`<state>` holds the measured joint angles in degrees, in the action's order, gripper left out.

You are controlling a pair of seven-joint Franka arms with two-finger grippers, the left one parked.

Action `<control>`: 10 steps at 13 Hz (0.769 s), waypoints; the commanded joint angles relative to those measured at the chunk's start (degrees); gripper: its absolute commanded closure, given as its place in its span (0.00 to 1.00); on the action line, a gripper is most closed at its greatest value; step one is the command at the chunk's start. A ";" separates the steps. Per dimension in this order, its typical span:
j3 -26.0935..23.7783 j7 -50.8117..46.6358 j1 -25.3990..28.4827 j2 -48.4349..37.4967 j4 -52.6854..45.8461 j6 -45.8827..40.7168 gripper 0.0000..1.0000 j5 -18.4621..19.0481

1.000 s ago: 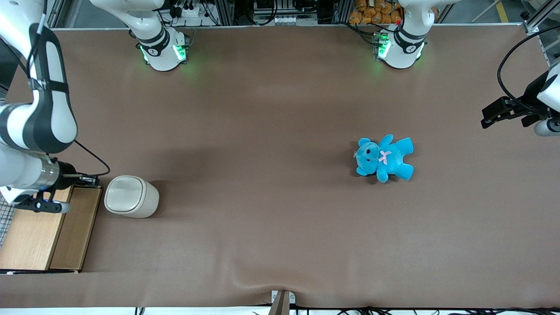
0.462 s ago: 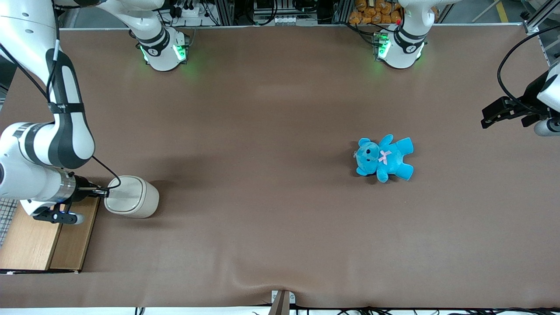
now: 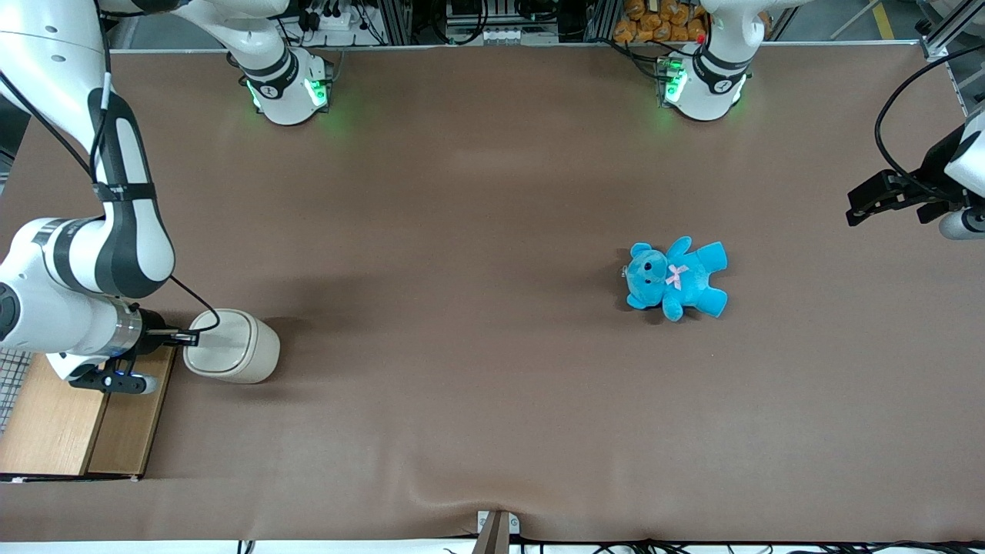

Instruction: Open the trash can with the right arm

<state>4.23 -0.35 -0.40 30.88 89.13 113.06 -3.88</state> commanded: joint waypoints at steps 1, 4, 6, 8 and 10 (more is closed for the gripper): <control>0.08 1.66 -0.39 1.63 -0.80 0.06 1.00 -0.25; 0.08 1.67 -0.30 1.73 -0.10 0.06 1.00 -0.25; 0.08 1.75 -0.22 1.90 -0.01 0.67 1.00 -0.25; 0.08 1.14 0.22 1.29 -1.06 -0.55 1.00 -0.25; -0.01 0.53 0.93 1.11 -5.08 -6.50 1.00 -0.07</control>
<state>4.31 0.51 -0.19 31.92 87.69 111.04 -3.87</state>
